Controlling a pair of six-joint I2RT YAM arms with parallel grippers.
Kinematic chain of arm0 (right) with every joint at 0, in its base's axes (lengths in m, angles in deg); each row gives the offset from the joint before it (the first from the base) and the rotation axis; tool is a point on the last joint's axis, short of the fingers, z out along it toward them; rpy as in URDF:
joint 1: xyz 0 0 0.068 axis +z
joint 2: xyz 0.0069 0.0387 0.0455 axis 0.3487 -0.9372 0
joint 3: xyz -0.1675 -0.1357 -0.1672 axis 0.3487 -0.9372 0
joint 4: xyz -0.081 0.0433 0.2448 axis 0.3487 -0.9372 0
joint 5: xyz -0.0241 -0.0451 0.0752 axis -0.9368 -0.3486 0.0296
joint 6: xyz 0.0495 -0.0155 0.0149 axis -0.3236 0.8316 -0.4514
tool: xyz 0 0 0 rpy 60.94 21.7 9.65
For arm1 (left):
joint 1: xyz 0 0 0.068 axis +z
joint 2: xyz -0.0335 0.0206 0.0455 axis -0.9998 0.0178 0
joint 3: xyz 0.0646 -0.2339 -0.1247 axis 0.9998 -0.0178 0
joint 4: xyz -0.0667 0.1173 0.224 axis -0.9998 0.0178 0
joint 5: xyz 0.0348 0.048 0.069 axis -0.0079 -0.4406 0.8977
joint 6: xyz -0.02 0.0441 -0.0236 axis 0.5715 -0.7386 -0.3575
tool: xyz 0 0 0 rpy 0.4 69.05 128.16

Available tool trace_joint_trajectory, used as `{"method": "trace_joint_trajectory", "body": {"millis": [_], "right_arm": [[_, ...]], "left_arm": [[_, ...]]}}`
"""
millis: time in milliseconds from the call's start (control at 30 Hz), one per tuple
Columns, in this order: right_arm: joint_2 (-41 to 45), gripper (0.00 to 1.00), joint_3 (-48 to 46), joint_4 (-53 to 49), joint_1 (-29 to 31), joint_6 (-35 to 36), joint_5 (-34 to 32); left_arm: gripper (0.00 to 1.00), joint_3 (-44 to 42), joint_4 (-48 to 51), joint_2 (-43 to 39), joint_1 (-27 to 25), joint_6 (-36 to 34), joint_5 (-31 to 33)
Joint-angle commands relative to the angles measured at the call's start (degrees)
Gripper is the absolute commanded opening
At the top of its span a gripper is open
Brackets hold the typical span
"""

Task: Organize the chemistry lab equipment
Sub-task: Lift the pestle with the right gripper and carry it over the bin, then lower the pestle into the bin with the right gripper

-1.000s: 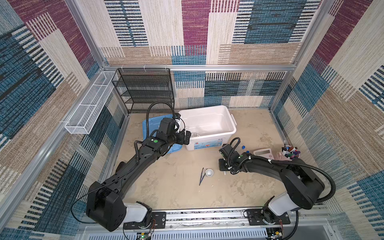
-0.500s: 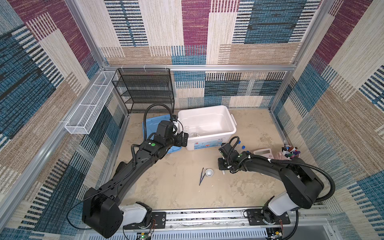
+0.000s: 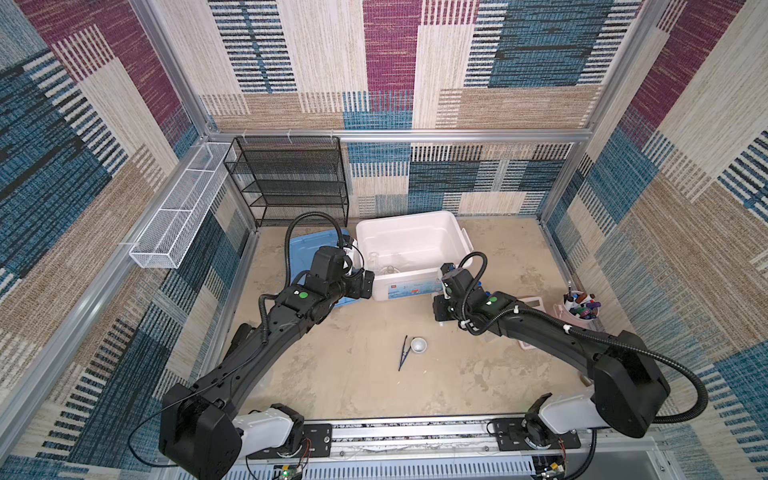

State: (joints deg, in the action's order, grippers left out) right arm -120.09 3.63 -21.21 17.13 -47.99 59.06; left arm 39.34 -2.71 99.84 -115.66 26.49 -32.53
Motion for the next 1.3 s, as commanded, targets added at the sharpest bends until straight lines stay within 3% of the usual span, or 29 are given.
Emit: {"method": "trace_joint_trajectory", "body": {"millis": [0,400,633,933,1267], "right_arm": [[2.35,0.12,2.8,-0.68,0.08,1.93,-1.01],[2.09,0.13,15.29,-1.99,-0.01,9.77,-5.04],[-5.01,0.15,23.54,-3.9,-2.93,14.35,-6.26],[-16.3,0.16,32.75,-2.89,-11.17,20.43,-0.75],[-32.18,0.14,45.45,-5.31,-11.75,31.62,-0.86]], "left_arm": [[1.0,-0.2,-0.21,-0.63,-0.04,0.31,0.86],[1.0,-1.38,0.67,-2.13,-0.13,-0.4,0.04],[1.0,-3.17,1.02,-4.1,-0.39,0.12,-0.08],[1.0,-4.29,2.06,-5.37,-1.26,0.46,-0.15],[0.99,-5.73,3.08,-6.58,-3.58,0.03,-1.0]]}}
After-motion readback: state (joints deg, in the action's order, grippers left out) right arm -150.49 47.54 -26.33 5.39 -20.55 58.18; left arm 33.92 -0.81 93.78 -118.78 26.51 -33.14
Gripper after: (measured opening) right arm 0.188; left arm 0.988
